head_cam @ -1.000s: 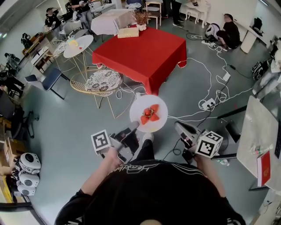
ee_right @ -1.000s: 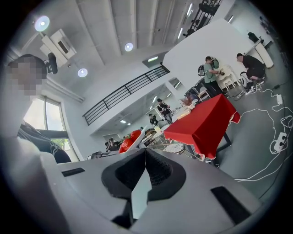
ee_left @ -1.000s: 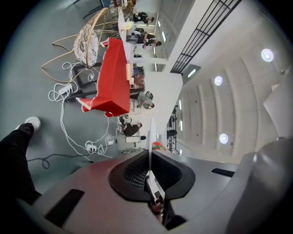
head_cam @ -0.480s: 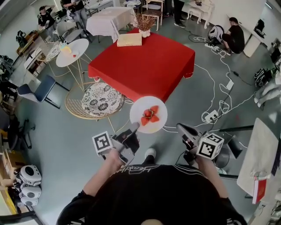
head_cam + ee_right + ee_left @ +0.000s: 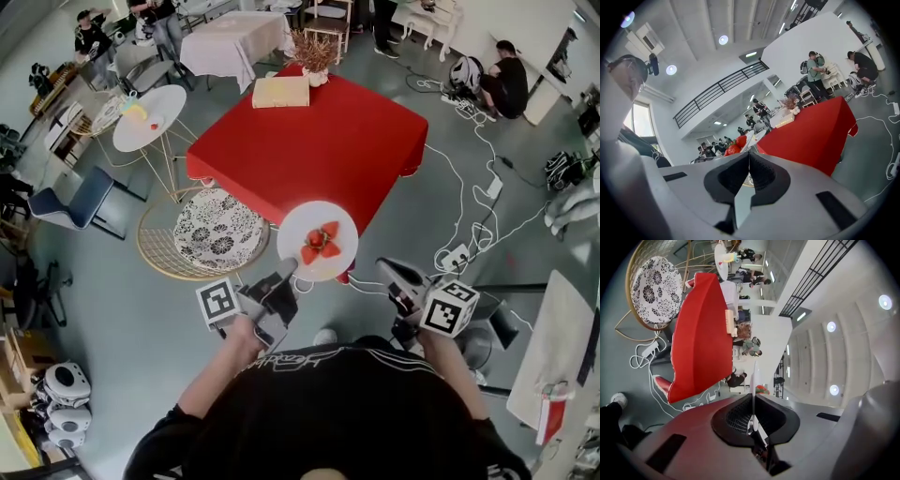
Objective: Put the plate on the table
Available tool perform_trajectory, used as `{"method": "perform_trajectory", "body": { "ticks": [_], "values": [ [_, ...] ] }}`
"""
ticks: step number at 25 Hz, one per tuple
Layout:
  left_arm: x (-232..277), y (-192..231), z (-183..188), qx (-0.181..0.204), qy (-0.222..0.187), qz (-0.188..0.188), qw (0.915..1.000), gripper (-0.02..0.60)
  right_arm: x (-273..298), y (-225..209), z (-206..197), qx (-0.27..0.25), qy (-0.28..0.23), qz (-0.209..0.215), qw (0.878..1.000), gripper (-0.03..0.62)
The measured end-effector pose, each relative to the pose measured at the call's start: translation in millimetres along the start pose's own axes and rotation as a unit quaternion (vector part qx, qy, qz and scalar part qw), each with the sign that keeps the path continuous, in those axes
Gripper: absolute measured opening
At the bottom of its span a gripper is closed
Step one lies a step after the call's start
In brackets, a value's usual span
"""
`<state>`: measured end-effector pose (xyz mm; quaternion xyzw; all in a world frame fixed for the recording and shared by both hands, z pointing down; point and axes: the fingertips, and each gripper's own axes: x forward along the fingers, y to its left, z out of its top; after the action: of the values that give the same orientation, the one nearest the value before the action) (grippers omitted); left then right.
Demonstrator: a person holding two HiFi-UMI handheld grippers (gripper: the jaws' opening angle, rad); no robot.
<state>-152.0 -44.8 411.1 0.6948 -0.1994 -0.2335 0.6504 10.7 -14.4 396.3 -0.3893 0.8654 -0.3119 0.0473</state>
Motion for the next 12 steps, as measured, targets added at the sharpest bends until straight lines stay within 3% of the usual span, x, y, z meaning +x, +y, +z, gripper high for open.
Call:
{"method": "perform_trajectory", "body": {
  "ticks": [12],
  "values": [
    [29,-2,16,0.015,-0.005,0.007,0.9998,0.018,6,-27,27,0.002,-0.022,0.015,1.0,0.008]
  ]
}}
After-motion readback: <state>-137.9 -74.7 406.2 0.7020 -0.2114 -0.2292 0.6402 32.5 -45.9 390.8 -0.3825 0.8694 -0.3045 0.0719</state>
